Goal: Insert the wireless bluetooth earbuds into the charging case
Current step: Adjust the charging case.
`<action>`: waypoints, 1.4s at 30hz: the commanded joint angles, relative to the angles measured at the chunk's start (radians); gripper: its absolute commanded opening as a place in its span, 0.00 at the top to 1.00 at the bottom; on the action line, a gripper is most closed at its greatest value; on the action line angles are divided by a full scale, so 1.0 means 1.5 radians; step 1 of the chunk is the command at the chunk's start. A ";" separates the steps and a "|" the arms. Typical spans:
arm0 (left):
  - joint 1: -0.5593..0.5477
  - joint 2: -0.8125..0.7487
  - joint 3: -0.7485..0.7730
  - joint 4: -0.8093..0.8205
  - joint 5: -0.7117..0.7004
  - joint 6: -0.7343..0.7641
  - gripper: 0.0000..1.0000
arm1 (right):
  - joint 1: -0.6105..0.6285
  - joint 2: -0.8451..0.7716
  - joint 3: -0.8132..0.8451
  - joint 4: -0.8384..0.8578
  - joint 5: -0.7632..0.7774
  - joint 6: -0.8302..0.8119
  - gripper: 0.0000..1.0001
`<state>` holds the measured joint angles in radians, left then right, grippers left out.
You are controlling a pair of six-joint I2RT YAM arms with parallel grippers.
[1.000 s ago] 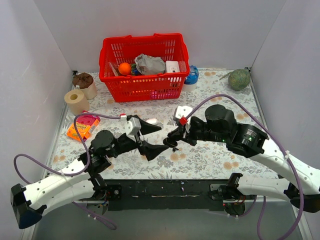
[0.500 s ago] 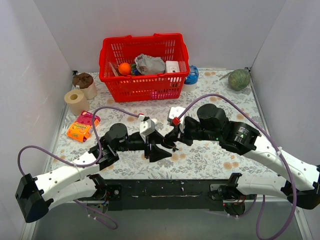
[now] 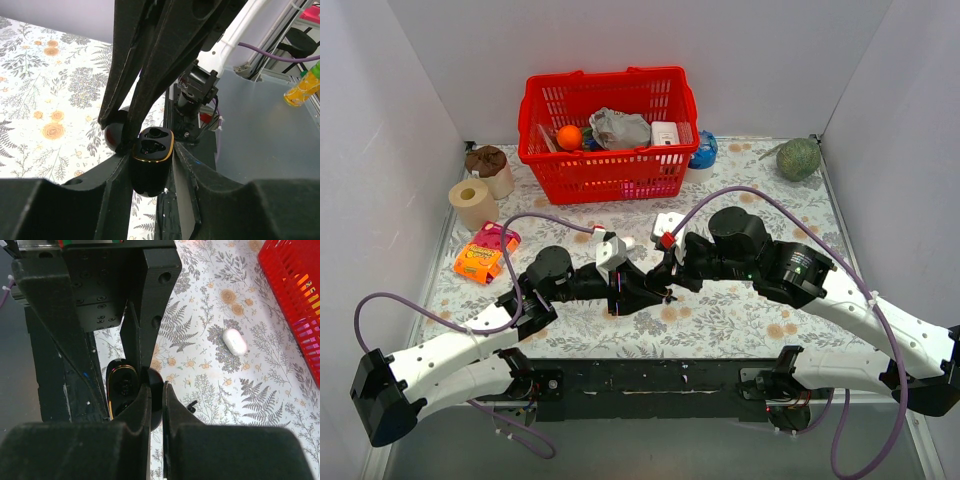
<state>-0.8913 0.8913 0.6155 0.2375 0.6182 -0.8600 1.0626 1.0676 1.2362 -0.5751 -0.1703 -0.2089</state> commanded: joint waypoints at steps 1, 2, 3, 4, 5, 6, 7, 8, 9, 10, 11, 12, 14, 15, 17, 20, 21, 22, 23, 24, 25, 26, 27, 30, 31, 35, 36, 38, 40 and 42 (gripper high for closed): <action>0.000 -0.001 -0.004 0.010 0.017 0.008 0.68 | 0.003 0.001 0.022 0.039 -0.010 0.011 0.99; 0.000 -0.002 -0.005 0.008 0.017 0.009 0.71 | 0.003 0.001 0.022 0.039 -0.010 0.012 0.99; 0.000 -0.001 -0.007 0.008 0.017 0.008 0.73 | 0.003 0.002 0.022 0.038 -0.011 0.012 0.99; 0.000 -0.002 -0.007 0.009 0.016 0.008 0.79 | 0.003 0.002 0.023 0.037 -0.014 0.014 0.99; 0.000 -0.003 -0.008 0.011 0.013 0.006 0.80 | 0.003 0.002 0.022 0.038 -0.014 0.014 0.99; 0.000 -0.003 -0.013 0.014 0.011 0.005 0.82 | 0.003 0.002 0.023 0.037 -0.015 0.014 0.99; 0.000 -0.006 -0.015 0.019 0.010 0.003 0.83 | 0.004 0.001 0.022 0.037 -0.014 0.016 0.99; 0.000 -0.008 -0.019 0.022 -0.001 0.001 0.80 | 0.002 0.000 0.021 0.037 -0.015 0.016 0.99; -0.001 -0.011 -0.025 0.027 -0.007 -0.008 0.76 | 0.003 0.000 0.021 0.038 -0.015 0.017 0.99; 0.000 -0.013 -0.027 0.028 -0.015 -0.014 0.70 | 0.003 -0.002 0.021 0.038 -0.012 0.018 0.99; 0.000 -0.015 -0.028 0.030 -0.024 -0.020 0.58 | 0.003 -0.002 0.022 0.039 -0.009 0.018 0.99; 0.000 -0.018 -0.031 0.029 -0.033 -0.024 0.56 | 0.003 -0.003 0.023 0.036 -0.007 0.018 0.99; 0.000 -0.020 -0.032 0.030 -0.039 -0.027 0.52 | 0.003 -0.003 0.025 0.035 -0.005 0.018 0.99; 0.000 -0.021 -0.032 0.029 -0.041 -0.026 0.51 | 0.003 -0.002 0.026 0.036 -0.004 0.019 0.99; -0.001 -0.021 -0.029 0.030 -0.043 -0.029 0.51 | 0.003 -0.002 0.027 0.037 -0.004 0.019 0.99; -0.001 -0.015 -0.027 0.027 -0.042 -0.026 0.55 | 0.003 -0.002 0.029 0.038 -0.006 0.021 0.99; 0.000 -0.015 -0.026 0.028 -0.040 -0.026 0.56 | 0.005 -0.002 0.030 0.037 -0.006 0.021 0.99; 0.000 -0.014 -0.027 0.028 -0.041 -0.026 0.56 | 0.004 -0.001 0.030 0.037 -0.006 0.021 0.99; -0.001 -0.014 -0.027 0.035 -0.041 -0.030 0.57 | 0.004 -0.002 0.029 0.037 -0.006 0.021 0.99; 0.000 -0.014 -0.029 0.040 -0.041 -0.031 0.56 | 0.004 -0.002 0.028 0.038 -0.007 0.022 0.99; 0.000 -0.014 -0.029 0.042 -0.040 -0.032 0.58 | 0.004 -0.003 0.026 0.038 -0.008 0.022 0.99; 0.000 -0.011 -0.027 0.043 -0.040 -0.032 0.58 | 0.004 -0.003 0.026 0.038 -0.008 0.023 0.99; 0.000 -0.010 -0.026 0.043 -0.040 -0.031 0.59 | 0.004 -0.004 0.026 0.039 -0.008 0.024 0.99; 0.000 -0.006 -0.027 0.049 -0.038 -0.033 0.57 | 0.004 -0.004 0.025 0.039 -0.009 0.024 0.99; 0.000 -0.006 -0.027 0.052 -0.038 -0.034 0.57 | 0.004 -0.004 0.023 0.039 -0.009 0.024 0.99; 0.000 -0.001 -0.024 0.054 -0.030 -0.032 0.60 | 0.004 -0.004 0.020 0.039 -0.010 0.025 0.99; 0.000 0.002 -0.024 0.054 -0.027 -0.032 0.61 | 0.004 -0.004 0.020 0.041 -0.011 0.026 0.99; 0.000 0.003 -0.025 0.058 -0.021 -0.032 0.64 | 0.004 -0.004 0.017 0.041 -0.012 0.028 0.99; -0.001 0.003 -0.028 0.060 -0.022 -0.034 0.63 | 0.004 -0.004 0.014 0.042 -0.010 0.029 0.99; -0.001 0.001 -0.030 0.062 -0.035 -0.040 0.52 | 0.004 -0.005 0.013 0.043 -0.007 0.030 0.99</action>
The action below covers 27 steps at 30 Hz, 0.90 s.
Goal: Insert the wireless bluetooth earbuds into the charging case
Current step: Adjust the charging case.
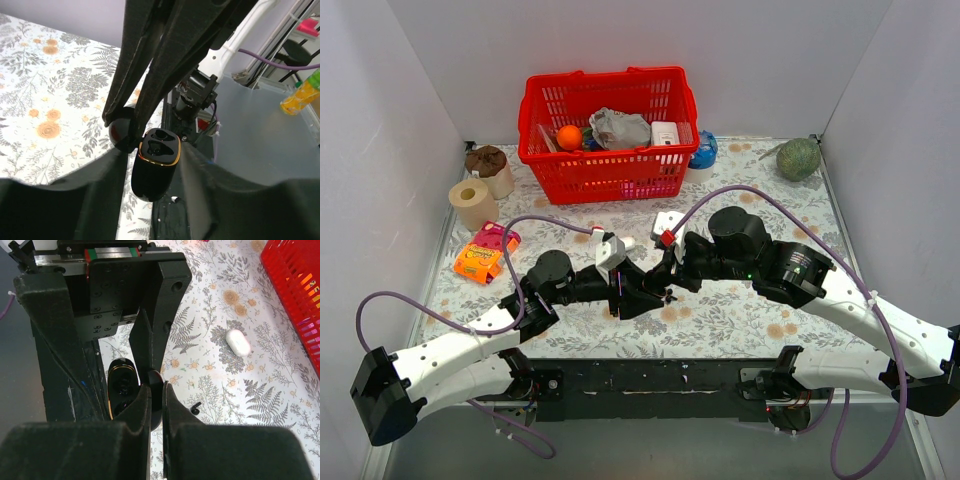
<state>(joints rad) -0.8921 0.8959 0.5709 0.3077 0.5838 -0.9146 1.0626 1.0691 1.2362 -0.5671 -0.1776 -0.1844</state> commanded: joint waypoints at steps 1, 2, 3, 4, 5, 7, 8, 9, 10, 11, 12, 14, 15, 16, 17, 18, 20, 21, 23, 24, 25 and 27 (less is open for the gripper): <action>0.001 -0.005 -0.003 0.017 -0.015 -0.006 0.51 | 0.004 -0.007 0.013 0.037 -0.002 0.014 0.99; 0.001 -0.006 -0.004 0.020 -0.016 -0.006 0.51 | 0.004 -0.007 0.014 0.036 -0.001 0.014 0.99; 0.001 -0.006 -0.004 0.019 -0.015 -0.006 0.51 | 0.004 -0.007 0.014 0.036 -0.001 0.015 0.99; 0.001 -0.008 -0.002 0.016 -0.016 -0.003 0.51 | 0.004 -0.007 0.014 0.037 -0.001 0.015 0.99; 0.001 -0.008 -0.001 0.014 -0.015 -0.002 0.51 | 0.004 -0.007 0.014 0.037 -0.001 0.015 0.99; 0.001 -0.007 -0.001 0.014 -0.011 -0.002 0.55 | 0.004 -0.007 0.014 0.037 -0.002 0.015 0.99; 0.001 -0.005 -0.001 0.012 -0.010 0.000 0.57 | 0.004 -0.006 0.013 0.039 -0.001 0.016 0.99; 0.001 -0.005 0.000 0.011 -0.009 0.002 0.60 | 0.004 -0.007 0.014 0.039 0.000 0.016 0.99; 0.000 -0.005 -0.001 0.012 -0.006 0.001 0.64 | 0.004 -0.007 0.014 0.038 -0.001 0.016 0.99; 0.000 -0.003 -0.002 0.012 -0.006 0.001 0.66 | 0.004 -0.007 0.014 0.039 -0.001 0.017 0.99; 0.001 -0.004 -0.001 0.012 -0.005 0.001 0.69 | 0.004 -0.007 0.014 0.038 -0.004 0.017 0.99; 0.000 -0.003 -0.002 0.014 -0.003 0.002 0.76 | 0.004 -0.008 0.012 0.037 -0.005 0.018 0.99; 0.001 -0.004 -0.002 0.013 -0.003 0.002 0.79 | 0.004 -0.008 0.011 0.039 -0.005 0.019 0.99; 0.000 -0.004 -0.002 0.014 -0.003 0.003 0.82 | 0.004 -0.008 0.011 0.038 -0.006 0.019 0.99; 0.000 -0.004 -0.003 0.014 -0.006 0.003 0.87 | 0.004 -0.008 0.010 0.039 -0.007 0.020 0.99; 0.001 -0.005 -0.005 0.014 -0.008 0.003 0.90 | 0.004 -0.009 0.010 0.038 -0.008 0.020 0.99; 0.001 -0.011 -0.008 0.014 -0.016 0.005 1.00 | 0.004 -0.010 0.010 0.039 -0.006 0.026 0.99; 0.001 -0.018 -0.012 0.012 -0.021 0.008 1.00 | 0.004 -0.011 0.011 0.040 -0.004 0.028 0.99; 0.001 -0.026 -0.019 0.011 -0.029 0.009 1.00 | 0.004 -0.011 0.012 0.043 -0.005 0.033 0.99; 0.001 -0.030 -0.022 0.011 -0.033 0.010 1.00 | 0.004 -0.012 0.012 0.043 -0.004 0.035 0.99; 0.001 -0.038 -0.027 0.012 -0.035 0.010 1.00 | 0.004 -0.012 0.013 0.046 -0.005 0.039 0.98; 0.001 -0.047 -0.034 0.010 -0.043 0.010 1.00 | 0.004 -0.012 0.015 0.049 0.009 0.047 0.64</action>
<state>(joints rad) -0.8940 0.8673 0.5499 0.3378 0.5739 -0.9215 1.0634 1.0691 1.2362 -0.5514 -0.1787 -0.1535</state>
